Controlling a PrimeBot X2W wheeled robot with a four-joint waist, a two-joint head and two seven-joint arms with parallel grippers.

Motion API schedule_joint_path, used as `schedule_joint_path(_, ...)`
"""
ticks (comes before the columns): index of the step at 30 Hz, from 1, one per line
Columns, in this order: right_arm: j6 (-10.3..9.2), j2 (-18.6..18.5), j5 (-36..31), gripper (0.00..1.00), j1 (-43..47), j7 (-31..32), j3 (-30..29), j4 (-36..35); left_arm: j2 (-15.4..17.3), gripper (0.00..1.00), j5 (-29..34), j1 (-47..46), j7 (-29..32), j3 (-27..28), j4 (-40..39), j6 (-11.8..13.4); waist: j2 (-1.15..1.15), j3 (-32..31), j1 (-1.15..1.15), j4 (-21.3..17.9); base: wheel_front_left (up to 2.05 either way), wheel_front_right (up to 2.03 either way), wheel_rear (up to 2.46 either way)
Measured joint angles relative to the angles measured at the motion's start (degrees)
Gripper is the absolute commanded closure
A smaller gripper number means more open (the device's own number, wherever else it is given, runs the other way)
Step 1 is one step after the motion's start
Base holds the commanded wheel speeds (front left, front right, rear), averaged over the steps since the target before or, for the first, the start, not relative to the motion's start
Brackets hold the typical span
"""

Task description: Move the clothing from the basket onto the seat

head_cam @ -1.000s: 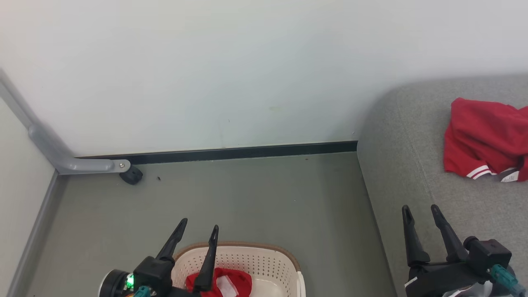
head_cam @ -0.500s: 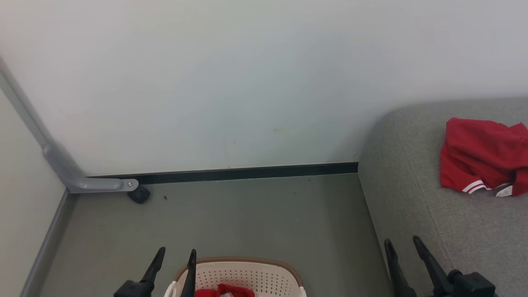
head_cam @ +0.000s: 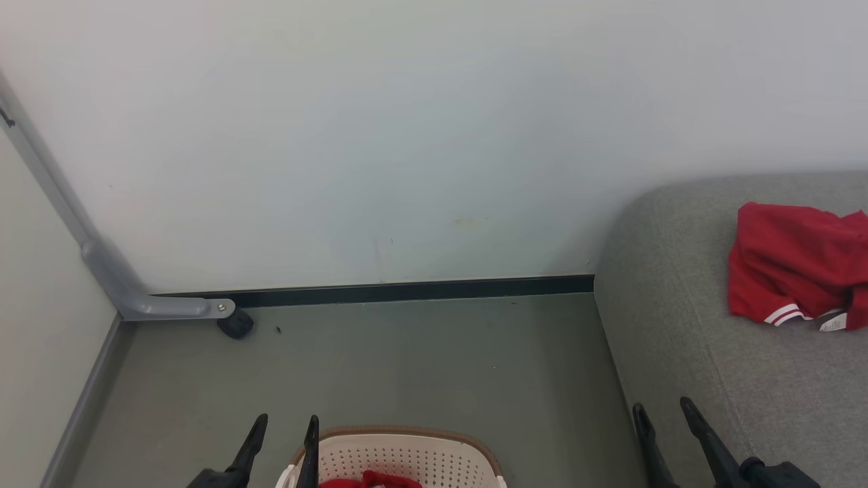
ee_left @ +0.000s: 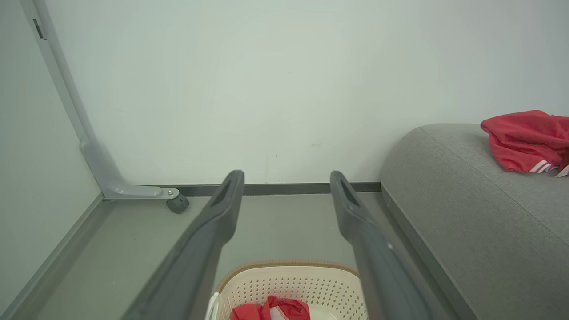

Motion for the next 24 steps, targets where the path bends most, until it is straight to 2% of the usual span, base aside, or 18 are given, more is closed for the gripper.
schedule_joint_path(24, -0.58, -0.11, -0.01, 0.0, 0.87, 1.33, -0.05, -5.35, -0.82, 0.0, 2.53, 0.06, -0.01, 1.36, -0.2, 0.01, 0.0, 2.61, 0.0, 0.24, 0.0, 0.0, 0.0)
